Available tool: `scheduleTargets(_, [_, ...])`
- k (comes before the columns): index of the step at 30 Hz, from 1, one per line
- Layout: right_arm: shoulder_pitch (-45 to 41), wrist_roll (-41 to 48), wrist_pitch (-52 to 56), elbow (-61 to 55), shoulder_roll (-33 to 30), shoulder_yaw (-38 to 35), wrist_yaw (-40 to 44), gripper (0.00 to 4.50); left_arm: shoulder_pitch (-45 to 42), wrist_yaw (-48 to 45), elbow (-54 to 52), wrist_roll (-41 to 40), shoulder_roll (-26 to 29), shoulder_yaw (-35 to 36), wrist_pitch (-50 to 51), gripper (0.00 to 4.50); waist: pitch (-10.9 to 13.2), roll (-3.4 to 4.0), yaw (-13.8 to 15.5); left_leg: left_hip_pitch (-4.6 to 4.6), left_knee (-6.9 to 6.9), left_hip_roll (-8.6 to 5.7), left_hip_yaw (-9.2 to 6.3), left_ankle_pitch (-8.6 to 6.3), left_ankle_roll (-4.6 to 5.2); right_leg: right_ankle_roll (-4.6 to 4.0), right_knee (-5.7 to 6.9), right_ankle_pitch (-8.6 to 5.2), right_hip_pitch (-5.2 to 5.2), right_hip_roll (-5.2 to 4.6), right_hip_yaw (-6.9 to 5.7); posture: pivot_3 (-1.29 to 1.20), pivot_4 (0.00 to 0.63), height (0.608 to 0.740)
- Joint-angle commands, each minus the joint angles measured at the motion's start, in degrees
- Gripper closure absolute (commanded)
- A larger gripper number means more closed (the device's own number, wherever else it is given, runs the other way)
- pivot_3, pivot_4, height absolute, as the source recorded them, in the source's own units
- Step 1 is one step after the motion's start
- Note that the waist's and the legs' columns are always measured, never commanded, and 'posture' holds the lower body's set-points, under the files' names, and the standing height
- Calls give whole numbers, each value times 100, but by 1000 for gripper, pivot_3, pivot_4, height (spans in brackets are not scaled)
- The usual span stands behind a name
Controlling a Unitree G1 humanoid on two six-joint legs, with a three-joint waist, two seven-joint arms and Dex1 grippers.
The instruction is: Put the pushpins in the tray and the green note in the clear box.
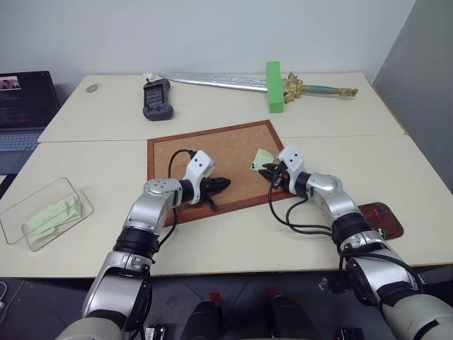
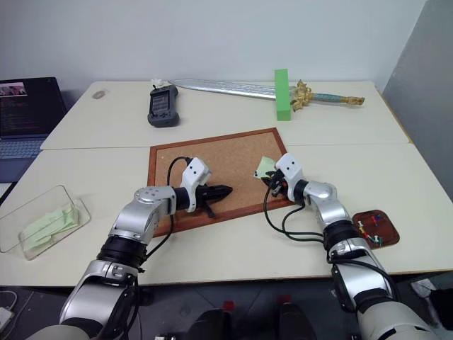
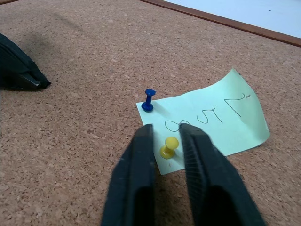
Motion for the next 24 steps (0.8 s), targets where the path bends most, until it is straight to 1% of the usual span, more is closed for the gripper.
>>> scheduleTargets(1, [-138,23,-81,-11,14,-126,44,4494,84,-5,21,60,22,-103,104,4500,0,0,-1,0,0,0,0,0,0,0,0,0,0,0,0,0,150,740])
scheduleTargets(7, [-120,23,-84,-54,3,-181,13,4494,93,-9,-3,57,10,-117,108,4500,0,0,-3,0,1,0,0,0,0,0,1,0,0,-1,0,0,150,740])
scheduleTargets(12, [-56,260,16,-525,-10,-316,200,4494,137,-16,-52,46,3,-128,124,4500,0,0,-3,-1,0,0,-1,0,0,0,1,0,0,-2,0,0,150,740])
scheduleTargets(24, [38,196,230,-891,-126,-305,244,4494,131,-52,-33,51,-3,-153,111,4500,0,0,-6,-3,-1,0,-1,0,0,0,0,0,-3,-4,-1,0,150,740])
